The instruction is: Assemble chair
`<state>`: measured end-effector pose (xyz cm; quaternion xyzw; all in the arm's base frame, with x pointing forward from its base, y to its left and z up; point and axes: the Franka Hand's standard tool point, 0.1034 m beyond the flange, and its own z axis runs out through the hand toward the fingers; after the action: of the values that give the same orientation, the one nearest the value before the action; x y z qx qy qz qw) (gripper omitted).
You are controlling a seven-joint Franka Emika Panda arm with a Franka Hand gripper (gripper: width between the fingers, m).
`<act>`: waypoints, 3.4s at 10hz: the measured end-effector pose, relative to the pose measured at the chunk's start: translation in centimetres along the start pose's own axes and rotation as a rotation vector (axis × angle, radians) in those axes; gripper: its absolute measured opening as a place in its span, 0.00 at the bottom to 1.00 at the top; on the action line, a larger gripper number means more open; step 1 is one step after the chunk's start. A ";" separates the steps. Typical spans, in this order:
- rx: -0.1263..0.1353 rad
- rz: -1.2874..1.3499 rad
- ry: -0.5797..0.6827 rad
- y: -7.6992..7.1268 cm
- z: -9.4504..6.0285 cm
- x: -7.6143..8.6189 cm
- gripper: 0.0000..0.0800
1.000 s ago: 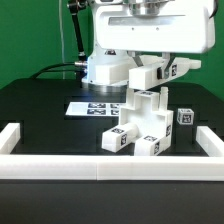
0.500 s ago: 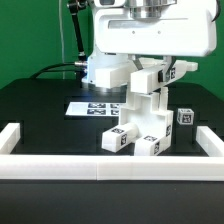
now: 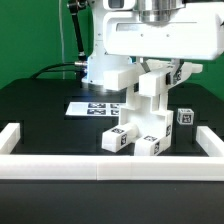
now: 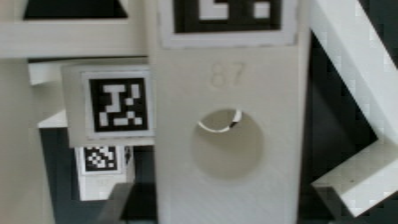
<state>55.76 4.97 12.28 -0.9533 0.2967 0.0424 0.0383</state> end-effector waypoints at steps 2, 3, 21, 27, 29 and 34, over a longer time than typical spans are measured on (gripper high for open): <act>-0.002 -0.002 -0.001 0.2 0.1 0.1 0.36; -0.002 -0.002 -0.002 0.2 0.1 0.1 0.36; -0.017 0.252 0.005 0.2 2.4 -0.1 0.36; -0.017 0.316 0.005 0.2 2.4 -0.2 0.60; -0.017 0.316 0.005 0.2 2.5 -0.2 0.80; -0.009 0.313 0.006 0.1 1.7 -0.4 0.81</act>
Offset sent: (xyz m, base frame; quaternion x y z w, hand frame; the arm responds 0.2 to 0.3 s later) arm 0.0000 0.0000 0.0000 0.0000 0.0000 0.0000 1.0000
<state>55.25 5.24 10.64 -0.8957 0.4414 0.0464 0.0262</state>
